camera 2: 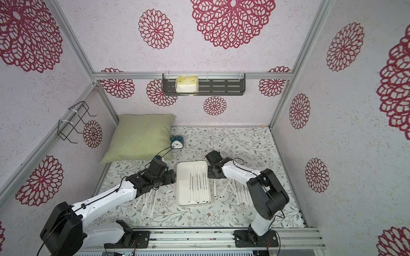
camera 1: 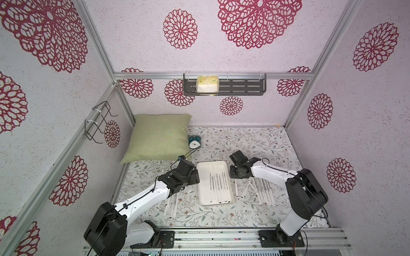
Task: Put the straws into the storage box
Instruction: Pick up the straw from the center of the board, then place the straw in the storage box.
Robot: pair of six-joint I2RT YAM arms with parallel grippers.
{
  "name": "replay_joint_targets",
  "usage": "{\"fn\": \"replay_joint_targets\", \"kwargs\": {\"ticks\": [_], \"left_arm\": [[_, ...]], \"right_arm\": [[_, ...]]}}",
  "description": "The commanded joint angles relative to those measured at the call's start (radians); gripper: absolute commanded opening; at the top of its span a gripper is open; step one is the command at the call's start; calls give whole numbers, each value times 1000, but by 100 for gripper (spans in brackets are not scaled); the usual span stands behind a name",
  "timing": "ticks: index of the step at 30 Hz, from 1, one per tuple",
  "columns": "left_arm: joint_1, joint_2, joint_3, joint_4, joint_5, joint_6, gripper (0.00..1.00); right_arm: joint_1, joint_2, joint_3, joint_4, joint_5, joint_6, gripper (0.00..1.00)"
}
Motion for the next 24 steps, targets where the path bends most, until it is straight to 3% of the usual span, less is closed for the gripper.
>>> {"fn": "replay_joint_targets", "kwargs": {"ticks": [1,5,10,16,24], "left_arm": [[9,-36,-18,8,-22,-12,82],[12,-71,-30,2,-64,-34,82],[21,-127,-42,-30,-123,-46,81],[35,-177,-65,-47,-119,-43,81],[36,-180,-83,-30,-91,-41,81]], "right_arm": [[97,-88,61,-127,63,132,5],[254,-63,105,-100,68,306,2],[379,77,202,-45,120,403,1],[413,190,243,-13,127,438,0],[396,268,270,7,123,384,1]]}}
